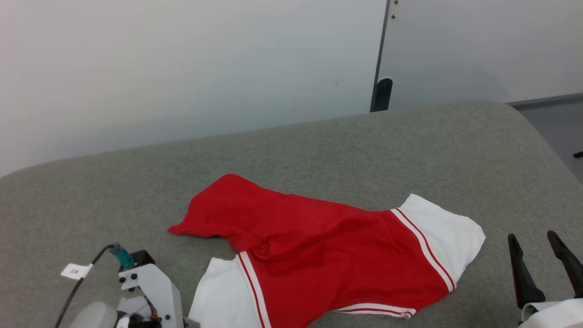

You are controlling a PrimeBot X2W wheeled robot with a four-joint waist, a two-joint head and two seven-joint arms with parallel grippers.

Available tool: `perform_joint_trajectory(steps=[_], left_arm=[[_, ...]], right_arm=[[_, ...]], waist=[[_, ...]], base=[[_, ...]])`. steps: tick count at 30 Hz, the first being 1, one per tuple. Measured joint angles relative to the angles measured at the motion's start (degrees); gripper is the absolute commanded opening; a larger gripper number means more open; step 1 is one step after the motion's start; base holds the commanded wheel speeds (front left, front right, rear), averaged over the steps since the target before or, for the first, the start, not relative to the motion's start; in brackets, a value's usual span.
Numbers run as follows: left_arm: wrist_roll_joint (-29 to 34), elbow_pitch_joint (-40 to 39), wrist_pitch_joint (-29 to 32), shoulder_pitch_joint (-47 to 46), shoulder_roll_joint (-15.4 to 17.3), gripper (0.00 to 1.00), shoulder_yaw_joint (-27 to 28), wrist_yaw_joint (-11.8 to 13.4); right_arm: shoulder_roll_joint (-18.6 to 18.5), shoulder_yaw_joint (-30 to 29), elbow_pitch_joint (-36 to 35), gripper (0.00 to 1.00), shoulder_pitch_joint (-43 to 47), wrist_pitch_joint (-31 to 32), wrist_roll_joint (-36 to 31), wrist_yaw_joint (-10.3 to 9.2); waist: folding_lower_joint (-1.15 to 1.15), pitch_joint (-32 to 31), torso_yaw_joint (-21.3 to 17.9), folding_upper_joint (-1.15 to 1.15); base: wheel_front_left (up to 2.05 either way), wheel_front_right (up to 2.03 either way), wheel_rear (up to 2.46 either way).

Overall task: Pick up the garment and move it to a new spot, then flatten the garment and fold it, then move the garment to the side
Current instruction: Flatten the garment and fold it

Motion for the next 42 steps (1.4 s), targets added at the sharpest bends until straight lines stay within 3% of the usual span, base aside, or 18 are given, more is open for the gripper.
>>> perform_joint_trajectory(steps=[7,13,14,15,16,17,25,33,42], left_arm=[[-1.5,5.7,2.5,-1.7,-1.0,1.00,-0.5,-0.2],[-3.4,10.9,1.9,-3.2,-2.3,1.00,0.4,-1.9],[-3.4,11.8,2.0,-3.6,-2.4,0.93,0.4,-2.3],[-3.6,12.6,2.2,-4.0,-2.5,0.56,0.3,-2.4],[-3.5,13.2,2.3,-4.3,-2.6,0.12,0.1,-2.9],[-3.6,13.8,1.9,-4.6,-2.7,0.00,0.2,-3.0],[-3.1,17.5,-0.4,-7.4,-3.9,0.00,-0.6,-5.7],[-2.6,21.1,-1.7,-11.7,-6.0,0.00,-1.7,-7.9],[-2.0,24.0,-3.6,-17.0,-8.3,0.00,-2.9,-10.6]], right_arm=[[0.0,0.3,0.3,1.00,-0.4,0.4,0.7,0.00],[-0.1,1.1,0.4,1.00,-0.9,1.4,1.6,-0.01],[-0.1,1.4,0.4,1.00,-1.2,1.8,2.0,-0.01],[-0.3,1.8,0.4,1.00,-1.6,2.5,2.5,-0.01],[-0.5,2.1,0.4,1.00,-1.9,3.2,3.1,0.00],[-0.5,2.3,0.4,1.00,-2.2,4.1,3.9,-0.01],[-6.8,4.1,2.8,1.00,-8.8,17.5,10.0,-0.01],[-16.3,6.4,15.4,1.00,-20.6,32.4,15.7,-0.01],[-19.7,10.5,28.6,1.00,-28.4,41.5,19.5,-0.01]], waist=[[0.00,1.0,-1.1,0.00],[0.00,1.9,-1.3,0.00],[0.00,2.1,-1.4,0.00],[0.00,2.3,-1.3,0.00],[0.00,2.4,-1.3,0.00],[0.00,2.5,-1.2,0.00],[0.00,3.3,0.4,0.00],[0.00,5.1,2.8,0.00],[0.00,8.2,5.7,0.00]], base=[[0.00,0.00,0.00],[0.00,0.00,0.00],[0.00,0.00,0.00],[0.00,0.00,0.00],[0.00,0.00,0.00],[0.00,0.00,0.00],[0.00,0.00,0.00],[0.00,0.00,0.00],[0.00,0.00,0.00]])
